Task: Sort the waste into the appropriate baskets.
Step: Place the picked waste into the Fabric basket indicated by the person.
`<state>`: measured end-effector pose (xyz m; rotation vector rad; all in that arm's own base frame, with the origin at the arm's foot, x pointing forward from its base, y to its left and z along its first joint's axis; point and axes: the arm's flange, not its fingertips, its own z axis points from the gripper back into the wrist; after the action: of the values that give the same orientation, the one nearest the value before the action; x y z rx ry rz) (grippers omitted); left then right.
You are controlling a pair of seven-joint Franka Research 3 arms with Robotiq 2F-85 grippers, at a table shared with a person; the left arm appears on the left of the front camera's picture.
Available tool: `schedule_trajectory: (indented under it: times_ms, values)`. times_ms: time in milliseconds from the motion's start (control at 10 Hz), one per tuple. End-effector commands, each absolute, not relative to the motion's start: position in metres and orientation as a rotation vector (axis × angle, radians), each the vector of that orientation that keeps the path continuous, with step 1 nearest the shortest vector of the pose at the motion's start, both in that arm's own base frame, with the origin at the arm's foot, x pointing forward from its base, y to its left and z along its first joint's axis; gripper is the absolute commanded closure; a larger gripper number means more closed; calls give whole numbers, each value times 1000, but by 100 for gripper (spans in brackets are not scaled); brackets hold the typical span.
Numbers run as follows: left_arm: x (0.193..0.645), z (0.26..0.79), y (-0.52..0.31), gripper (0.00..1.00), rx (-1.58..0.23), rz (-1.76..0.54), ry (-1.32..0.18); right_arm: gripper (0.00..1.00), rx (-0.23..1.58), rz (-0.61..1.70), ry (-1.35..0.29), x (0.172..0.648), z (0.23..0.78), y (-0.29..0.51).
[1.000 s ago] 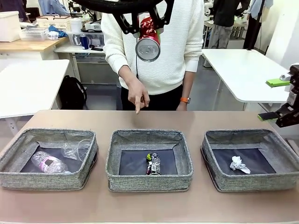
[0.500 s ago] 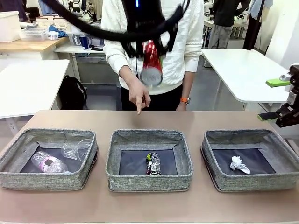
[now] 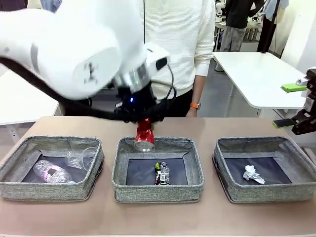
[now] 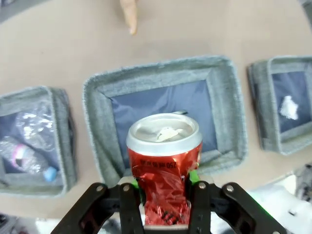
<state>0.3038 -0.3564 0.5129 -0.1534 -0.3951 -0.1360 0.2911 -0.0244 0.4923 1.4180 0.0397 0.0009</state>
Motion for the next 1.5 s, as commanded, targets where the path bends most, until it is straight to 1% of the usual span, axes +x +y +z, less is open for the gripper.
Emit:
schedule_trajectory:
  times_ms: [0,100,200,500,600,700,800,1400]
  values:
    - [321,489,-354,70,-153,-112,-425,0,1434,-12,50,291,498,-23]
    - [330,479,-355,70,-168,-115,-371,0,1434,-12,50,291,498,-23]
    - [335,473,-356,70,-163,-113,-360,0,1434,-12,50,291,498,-23]
    - [338,472,-358,70,-167,-113,-376,0,1434,-12,50,291,498,-23]
    - [339,473,-358,44,-170,-110,-379,0,1434,-12,50,291,498,-23]
    - [339,473,-357,13,-166,-113,-383,0,1434,-12,50,291,498,-23]
    - [339,474,-357,0,-167,-111,-385,0,1434,-12,50,291,498,-23]
    - [338,478,-356,0,-181,-131,-378,0,1434,-12,50,291,498,-23]
